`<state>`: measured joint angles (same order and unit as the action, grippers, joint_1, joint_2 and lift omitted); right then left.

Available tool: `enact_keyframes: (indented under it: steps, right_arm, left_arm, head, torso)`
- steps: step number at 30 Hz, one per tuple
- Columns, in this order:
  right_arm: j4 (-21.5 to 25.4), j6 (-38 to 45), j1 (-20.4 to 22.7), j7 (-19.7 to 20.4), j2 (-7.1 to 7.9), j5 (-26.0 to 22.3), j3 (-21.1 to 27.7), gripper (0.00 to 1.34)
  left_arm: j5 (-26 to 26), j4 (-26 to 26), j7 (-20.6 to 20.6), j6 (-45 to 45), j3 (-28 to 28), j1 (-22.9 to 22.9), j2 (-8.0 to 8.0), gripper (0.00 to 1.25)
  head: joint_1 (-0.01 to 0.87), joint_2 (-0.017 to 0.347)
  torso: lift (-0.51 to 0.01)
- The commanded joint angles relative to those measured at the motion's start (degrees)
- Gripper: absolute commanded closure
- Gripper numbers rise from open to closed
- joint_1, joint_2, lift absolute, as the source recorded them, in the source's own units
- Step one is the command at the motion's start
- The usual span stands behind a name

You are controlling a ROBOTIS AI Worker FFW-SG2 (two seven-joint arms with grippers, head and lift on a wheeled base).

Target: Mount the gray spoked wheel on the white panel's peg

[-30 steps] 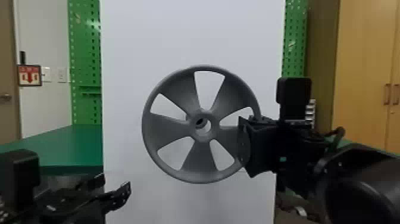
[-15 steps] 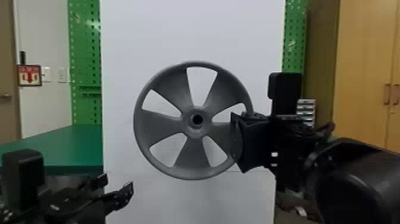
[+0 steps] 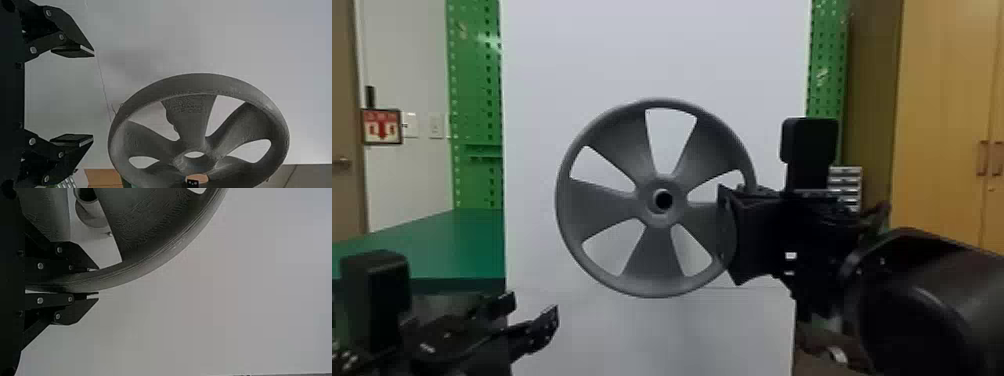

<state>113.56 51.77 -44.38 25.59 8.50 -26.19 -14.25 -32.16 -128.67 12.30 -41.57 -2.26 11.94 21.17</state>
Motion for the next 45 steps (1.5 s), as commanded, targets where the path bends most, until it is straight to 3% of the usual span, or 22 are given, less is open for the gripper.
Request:
enact_keyframes:
  steps: [1,45]
  right_arm:
    - [0.0,-0.1,0.0,0.1,0.03,0.0,0.2,1.19]
    - [-2.0,-1.3,0.0,0.3,0.46,0.4,1.2,1.19]
  left_arm:
    - [0.0,0.0,0.0,0.0,0.1,0.0,0.01,0.48]
    - [-0.1,0.1,-0.2,0.0,0.3,0.1,0.18,0.48]
  head:
    - [0.097,-0.008]
    - [0.097,-0.008]
  torso:
    - [-0.480]
    - [-0.480]
